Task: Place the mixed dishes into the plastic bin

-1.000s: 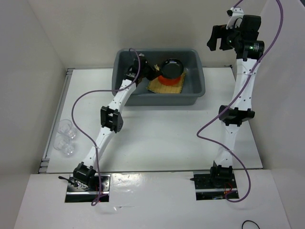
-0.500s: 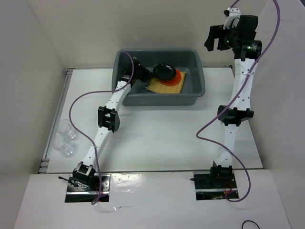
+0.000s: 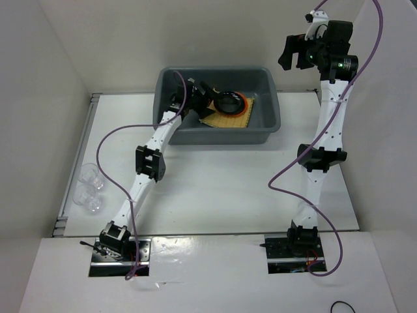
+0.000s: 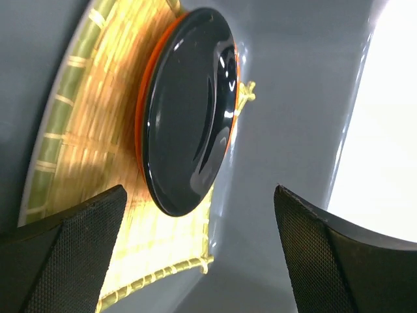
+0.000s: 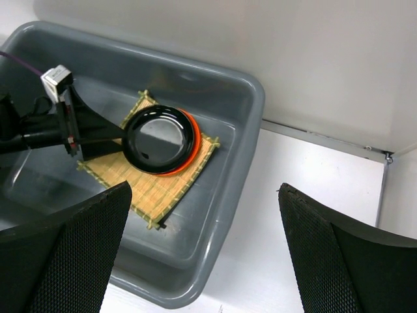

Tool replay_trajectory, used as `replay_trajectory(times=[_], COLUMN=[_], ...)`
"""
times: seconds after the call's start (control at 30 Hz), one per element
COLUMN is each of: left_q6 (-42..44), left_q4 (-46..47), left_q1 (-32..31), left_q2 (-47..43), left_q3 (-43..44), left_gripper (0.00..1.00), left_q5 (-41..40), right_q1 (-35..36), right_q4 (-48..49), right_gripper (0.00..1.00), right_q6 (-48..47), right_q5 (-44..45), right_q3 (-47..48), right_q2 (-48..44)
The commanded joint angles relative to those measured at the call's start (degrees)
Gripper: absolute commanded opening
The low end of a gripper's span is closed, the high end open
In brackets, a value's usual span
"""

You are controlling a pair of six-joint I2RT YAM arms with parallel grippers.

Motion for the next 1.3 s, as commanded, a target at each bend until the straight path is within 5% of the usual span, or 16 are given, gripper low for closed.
replay_trajectory(times=[0.0,0.2,0.3,0.37,0.43,0.5,0.67,0.77,0.87,0.97,1.27], left_q6=[2.18,13.33,28.61,39.66,40.7,36.3,25.6,24.95,27.68,31.28,37.17], left_q4=[1.76,-17.64,-31.5,-36.63,-45.67,-51.42,-51.42,-39.37,-27.91,-26.71,-19.43], left_q1=[-0.28,1.74,0.0,-4.38,-5.64,-1.44,3.49,10.86,23.16,30.12,36.8], left_q2=[-2.03,-9.76,-22.99,-28.73,-34.46,-38.59,-59.22,-79.21,-92.08,-92.49,-88.8], left_q3=[1.37,1.37,1.37,1.37,1.37,0.85,-33.55,-63.58,-89.72,-98.44,-109.19], left_gripper=[1.0,1.0,1.0,1.0,1.0,1.0,1.0,1.0,1.0,1.0,1.0], left_q5=[2.91,1.08,-13.21,-34.8,-49.15,-51.14,-62.63,-60.39,-48.64,-43.51,-38.31], right_q1=[0.6,0.6,1.13,1.82,1.83,3.05,5.16,6.83,8.41,9.73,11.59], right_q4=[-0.81,-0.81,-0.81,-0.81,-1.42,-1.42,-1.42,-2.04,-2.04,-2.65,-3.18], right_gripper=[0.98,0.98,0.98,0.98,0.98,0.98,0.98,0.98,0.98,0.98,0.98], right_q6=[-0.34,0.26,0.27,0.8,0.8,1.33,1.85,1.24,0.71,0.18,-0.87], right_q5=[-2.17,-5.68,-7.61,-8.24,-8.76,-9.64,-11.49,-12.1,-11.58,-10.53,-9.29], right_q3=[0.87,0.87,0.87,0.87,0.87,0.87,0.87,0.87,0.87,0.87,-0.36], right_q2=[-0.97,-0.97,-0.97,-0.45,0.07,0.08,1.31,1.83,1.84,1.84,0.78])
